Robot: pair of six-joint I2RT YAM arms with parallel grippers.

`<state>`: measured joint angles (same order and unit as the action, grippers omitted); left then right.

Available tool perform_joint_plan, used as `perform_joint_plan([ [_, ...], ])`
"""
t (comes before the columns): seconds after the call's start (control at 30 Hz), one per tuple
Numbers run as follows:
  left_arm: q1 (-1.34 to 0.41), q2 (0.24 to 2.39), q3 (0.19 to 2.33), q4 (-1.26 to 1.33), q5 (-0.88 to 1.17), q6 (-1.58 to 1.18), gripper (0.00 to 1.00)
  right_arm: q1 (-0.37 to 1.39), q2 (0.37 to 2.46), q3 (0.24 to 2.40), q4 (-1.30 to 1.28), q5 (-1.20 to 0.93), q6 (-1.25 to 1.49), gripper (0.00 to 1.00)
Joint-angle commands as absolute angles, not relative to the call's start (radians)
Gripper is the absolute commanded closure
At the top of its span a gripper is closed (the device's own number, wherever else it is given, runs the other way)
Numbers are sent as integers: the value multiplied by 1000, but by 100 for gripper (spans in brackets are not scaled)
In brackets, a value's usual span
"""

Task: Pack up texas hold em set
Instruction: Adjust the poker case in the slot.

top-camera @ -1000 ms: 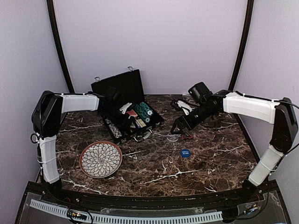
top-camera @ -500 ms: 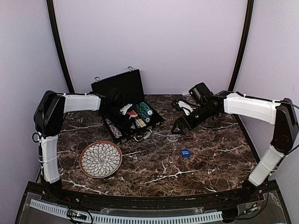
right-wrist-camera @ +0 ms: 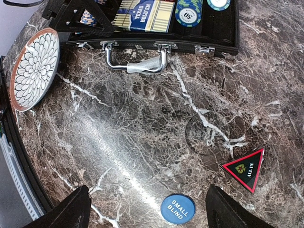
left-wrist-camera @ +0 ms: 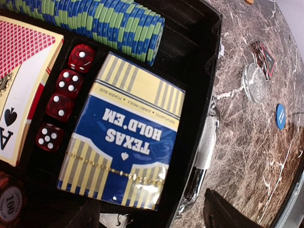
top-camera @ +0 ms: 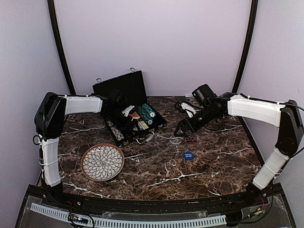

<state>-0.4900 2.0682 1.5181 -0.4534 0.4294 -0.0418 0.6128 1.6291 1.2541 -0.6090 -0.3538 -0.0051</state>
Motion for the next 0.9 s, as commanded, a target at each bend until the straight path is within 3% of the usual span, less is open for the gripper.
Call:
perform_joint_plan([
  [0.0, -497, 2074, 1515, -333, 468, -83, 24, 607, 1621, 1246, -585, -355, 0, 15],
  [0.37, -497, 2019, 1385, -85, 558, -370, 26, 607, 1638, 1243, -580, -368, 0, 16],
  [0.87, -497, 1924, 1458, -321, 358, -307, 28, 607, 1649, 1255, -583, -376, -2, 16],
])
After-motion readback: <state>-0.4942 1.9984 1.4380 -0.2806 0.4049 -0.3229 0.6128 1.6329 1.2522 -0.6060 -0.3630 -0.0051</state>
